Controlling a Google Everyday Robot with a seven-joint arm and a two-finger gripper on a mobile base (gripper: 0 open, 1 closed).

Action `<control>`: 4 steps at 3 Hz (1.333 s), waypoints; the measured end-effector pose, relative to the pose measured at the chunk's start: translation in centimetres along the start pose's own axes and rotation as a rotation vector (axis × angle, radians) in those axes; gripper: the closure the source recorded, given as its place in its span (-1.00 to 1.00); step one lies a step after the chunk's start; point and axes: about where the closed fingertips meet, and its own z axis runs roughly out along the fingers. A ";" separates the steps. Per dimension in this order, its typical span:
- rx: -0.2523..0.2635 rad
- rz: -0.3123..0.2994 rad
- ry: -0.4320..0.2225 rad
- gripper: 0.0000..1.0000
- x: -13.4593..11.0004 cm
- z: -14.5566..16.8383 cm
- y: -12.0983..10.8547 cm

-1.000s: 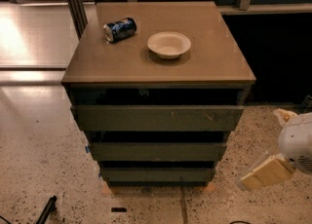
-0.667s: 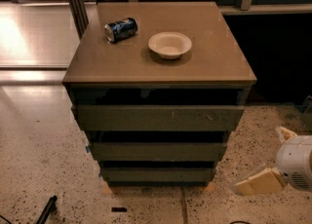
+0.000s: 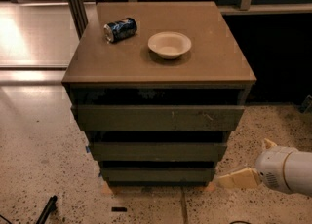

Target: Open middle drawer

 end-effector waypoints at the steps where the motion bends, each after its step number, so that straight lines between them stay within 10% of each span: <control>1: 0.000 0.000 0.000 -1.00 0.0 0.0 0.0; 4: 0.019 0.161 0.062 -1.00 7.2 9.2 -2.2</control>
Offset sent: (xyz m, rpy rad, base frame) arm -0.0018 -0.0111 -0.0525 0.0755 0.0485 -0.0405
